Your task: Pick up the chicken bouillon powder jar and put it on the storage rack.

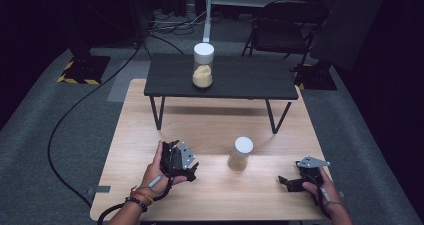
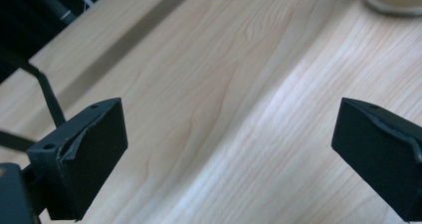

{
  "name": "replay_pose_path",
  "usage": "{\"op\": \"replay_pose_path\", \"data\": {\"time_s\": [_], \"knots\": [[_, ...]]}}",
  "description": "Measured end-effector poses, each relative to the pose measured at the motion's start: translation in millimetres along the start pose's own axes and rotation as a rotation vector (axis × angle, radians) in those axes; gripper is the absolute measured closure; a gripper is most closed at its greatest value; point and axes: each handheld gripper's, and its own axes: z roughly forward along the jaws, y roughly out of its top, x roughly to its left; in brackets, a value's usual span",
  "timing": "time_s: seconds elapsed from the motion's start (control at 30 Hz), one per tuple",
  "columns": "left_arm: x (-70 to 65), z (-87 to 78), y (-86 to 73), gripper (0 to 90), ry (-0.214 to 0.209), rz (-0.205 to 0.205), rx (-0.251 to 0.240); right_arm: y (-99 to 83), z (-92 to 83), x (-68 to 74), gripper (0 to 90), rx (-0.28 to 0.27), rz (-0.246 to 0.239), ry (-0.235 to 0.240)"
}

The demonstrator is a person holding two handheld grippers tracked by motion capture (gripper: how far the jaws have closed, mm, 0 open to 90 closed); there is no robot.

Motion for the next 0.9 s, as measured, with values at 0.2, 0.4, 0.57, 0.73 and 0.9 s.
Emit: {"op": "replay_pose_path", "data": {"time_s": [0.2,0.4,0.57,0.73,0.9], "knots": [[4.1,1.0,-13.4,1.7,-0.013,-0.054,0.042,0.0,0.0,0.0,0.0,0.0,0.0,0.0],[10.9,1.2,-27.9,1.9,-0.015,-0.127,0.072,0.0,0.0,0.1,0.0,0.0,0.0,0.0],[18.9,0.8,-36.5,2.0,-0.028,-0.177,0.1,0.0,0.0,0.1,0.0,0.0,0.0,0.0],[26.4,1.4,-44.6,2.3,-0.051,-0.229,0.124,0.0,0.0,0.0,0.0,0.0,0.0,0.0],[39.2,1.7,-57.5,2.3,-0.103,-0.327,0.115,0.0,0.0,0.0,0.0,0.0,0.0,0.0]]}}
